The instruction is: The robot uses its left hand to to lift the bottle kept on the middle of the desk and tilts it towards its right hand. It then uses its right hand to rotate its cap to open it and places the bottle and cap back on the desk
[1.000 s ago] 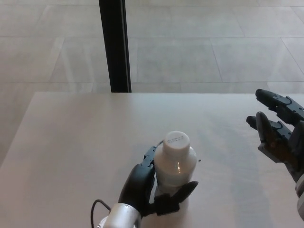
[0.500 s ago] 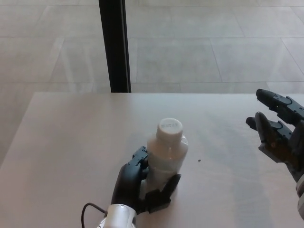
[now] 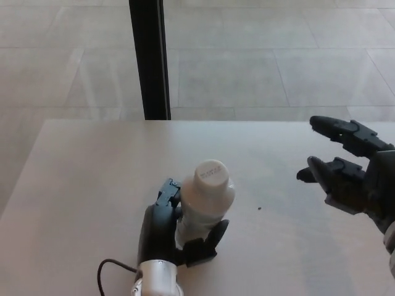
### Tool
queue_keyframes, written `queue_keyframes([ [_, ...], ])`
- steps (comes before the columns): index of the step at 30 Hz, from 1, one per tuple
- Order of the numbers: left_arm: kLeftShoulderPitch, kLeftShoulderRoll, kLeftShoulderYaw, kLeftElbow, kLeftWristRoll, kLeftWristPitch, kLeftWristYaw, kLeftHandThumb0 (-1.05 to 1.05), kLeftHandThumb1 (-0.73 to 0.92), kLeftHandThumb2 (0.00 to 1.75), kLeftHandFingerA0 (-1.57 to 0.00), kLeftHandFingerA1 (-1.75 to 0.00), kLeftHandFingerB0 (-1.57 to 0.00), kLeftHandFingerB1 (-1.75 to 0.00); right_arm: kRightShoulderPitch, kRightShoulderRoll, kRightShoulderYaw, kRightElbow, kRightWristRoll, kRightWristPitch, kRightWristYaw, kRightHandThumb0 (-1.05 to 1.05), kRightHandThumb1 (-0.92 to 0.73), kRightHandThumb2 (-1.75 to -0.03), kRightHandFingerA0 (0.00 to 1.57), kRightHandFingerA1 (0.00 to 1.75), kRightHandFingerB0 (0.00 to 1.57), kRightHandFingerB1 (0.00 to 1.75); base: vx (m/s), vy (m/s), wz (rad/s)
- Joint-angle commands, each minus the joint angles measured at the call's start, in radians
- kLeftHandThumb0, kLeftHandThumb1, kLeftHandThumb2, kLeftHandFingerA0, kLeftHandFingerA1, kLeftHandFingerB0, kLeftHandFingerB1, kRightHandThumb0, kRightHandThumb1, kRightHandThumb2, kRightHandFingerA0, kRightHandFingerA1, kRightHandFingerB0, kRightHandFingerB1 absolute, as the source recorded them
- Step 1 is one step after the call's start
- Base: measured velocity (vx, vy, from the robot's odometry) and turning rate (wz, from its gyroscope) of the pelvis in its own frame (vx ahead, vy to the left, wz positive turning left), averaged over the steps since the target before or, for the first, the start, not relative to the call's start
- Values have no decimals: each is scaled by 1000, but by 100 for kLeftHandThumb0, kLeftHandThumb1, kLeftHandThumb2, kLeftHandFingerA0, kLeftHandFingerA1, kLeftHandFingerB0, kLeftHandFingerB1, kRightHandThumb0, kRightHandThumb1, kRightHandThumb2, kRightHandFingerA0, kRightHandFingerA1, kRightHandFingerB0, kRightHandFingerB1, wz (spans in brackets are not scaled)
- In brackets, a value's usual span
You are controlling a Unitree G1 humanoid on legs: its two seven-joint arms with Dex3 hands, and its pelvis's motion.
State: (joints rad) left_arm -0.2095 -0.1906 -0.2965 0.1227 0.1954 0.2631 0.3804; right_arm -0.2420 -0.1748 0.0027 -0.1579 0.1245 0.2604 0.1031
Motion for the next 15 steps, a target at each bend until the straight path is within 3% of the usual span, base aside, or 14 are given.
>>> queue_keyframes([
  [1, -68, 55, 8, -66, 116, 82, 7, 13, 74, 112, -75, -175, -65, -163, -5, -93, 101, -48, -101, -85, 94, -47, -54, -57, 81, 97, 51, 38, 0, 0, 0],
  [5, -128, 190, 5, -110, 156, 187, -102, 20, 74, 96, -72, -175, -69, -147, 2, -142, 185, -99, -191, -85, 78, -52, -53, -58, 80, 90, 51, 37, 0, 0, 0],
  [6, -145, 254, -6, -105, 187, 217, -143, 15, 75, 75, -72, -164, -76, -115, 0, -155, 220, -121, -236, -66, 72, -53, -55, -58, 78, 89, 51, 37, 0, 0, 0],
  [7, -160, 302, -26, -104, 216, 261, -179, 11, 77, 72, -74, -152, -72, -82, 5, -161, 239, -138, -257, -51, 66, -52, -55, -57, 78, 89, 52, 38, 0, 0, 0],
  [8, -163, 312, -36, -106, 221, 278, -186, 11, 77, 72, -74, -152, -72, -82, 10, -163, 241, -143, -258, -48, 64, -52, -55, -57, 78, 89, 52, 38, 0, 0, 0],
  [9, -162, 326, -42, -107, 223, 278, -194, 9, 77, 68, -86, -135, -73, -75, 11, -162, 245, -146, -260, -46, 63, -51, -55, -57, 78, 89, 52, 38, 0, 0, 0],
  [10, -162, 347, -50, -108, 227, 278, -206, 9, 77, 68, -86, -135, -73, -75, 12, -160, 250, -148, -264, -43, 61, -51, -55, -57, 78, 89, 52, 38, 0, 0, 0],
  [11, -166, 380, -59, -110, 233, 314, -239, 5, 73, 68, -82, -113, -69, -66, 4, -156, 264, -133, -278, -57, 55, -53, -56, -57, 77, 92, 51, 40, 0, 0, 0],
  [14, -164, 415, -73, -118, 228, 331, -266, 3, 70, 74, -84, -110, -72, -70, -3, -146, 278, -129, -295, -60, 47, -53, -58, -58, 75, 93, 50, 41, 0, 0, 0],
  [15, -162, 419, -79, -122, 228, 341, -270, 0, 71, 73, -84, -101, -65, -65, -7, -138, 281, -126, -297, -56, 42, -53, -57, -58, 76, 93, 50, 40, 0, 0, 0],
])
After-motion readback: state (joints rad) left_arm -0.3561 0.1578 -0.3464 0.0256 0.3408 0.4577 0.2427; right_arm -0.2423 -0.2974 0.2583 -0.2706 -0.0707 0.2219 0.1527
